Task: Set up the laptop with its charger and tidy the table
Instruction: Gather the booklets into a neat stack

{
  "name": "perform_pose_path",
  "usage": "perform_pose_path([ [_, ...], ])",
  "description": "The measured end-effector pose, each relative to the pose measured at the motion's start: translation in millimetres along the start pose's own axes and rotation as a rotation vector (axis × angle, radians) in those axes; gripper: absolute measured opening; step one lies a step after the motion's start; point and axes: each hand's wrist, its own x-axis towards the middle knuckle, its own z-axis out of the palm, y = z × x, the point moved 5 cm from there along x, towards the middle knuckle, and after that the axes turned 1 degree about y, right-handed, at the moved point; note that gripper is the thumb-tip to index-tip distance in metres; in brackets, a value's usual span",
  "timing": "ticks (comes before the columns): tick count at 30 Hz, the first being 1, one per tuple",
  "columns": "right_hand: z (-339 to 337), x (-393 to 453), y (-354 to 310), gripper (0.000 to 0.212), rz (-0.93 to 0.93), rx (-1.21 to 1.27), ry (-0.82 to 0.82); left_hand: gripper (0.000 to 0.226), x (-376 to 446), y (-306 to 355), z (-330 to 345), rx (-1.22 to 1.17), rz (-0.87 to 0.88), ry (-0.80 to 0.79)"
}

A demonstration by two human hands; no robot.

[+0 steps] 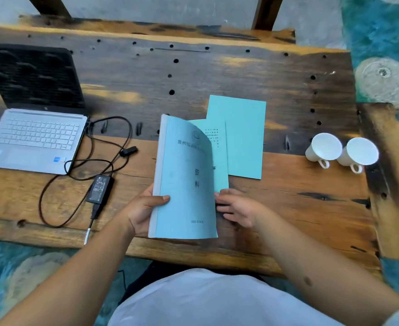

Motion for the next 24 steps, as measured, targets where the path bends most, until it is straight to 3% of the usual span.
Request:
perform_pose_path([
  [3, 9.0, 0.1, 27.3, 0.038, 0.076, -0.125, -0.019, 0.059, -6.6, -10.1, -18.7, -0.017, -0.008, 0.083],
  [7, 19.8, 3.1, 48.1, 0.02, 0.024, -0.037, 0.031, 0.058, -16.6, -20.5, -43.8, 0.038, -0.046, 0.2],
  [12, 28.6, 4.0, 63.2, 0.025, 0.027, -0.228, 0.021, 0.037, -24.0, -34.9, -66.0, 0.296, -0.107, 0.486],
  [17, 27.4, 8.9, 67.5, 0.021, -0.007, -0.409, 0.04, 0.036, -23.9, -52.7, -78.9, 0.39, -0.133, 0.629],
  [20, 16.6, 11.6, 59.9, 0.017, -0.067, -0.474, 0.185, 0.034, -24.1, -53.1, -82.8, 0.389, -0.151, 0.659],
  [24, -8.0, 11.1, 34.6, 0.048, -0.18, -0.513, 0.543, 0.033, -27.9, -48.7, -93.7, 0.412, -0.151, 0.661],
])
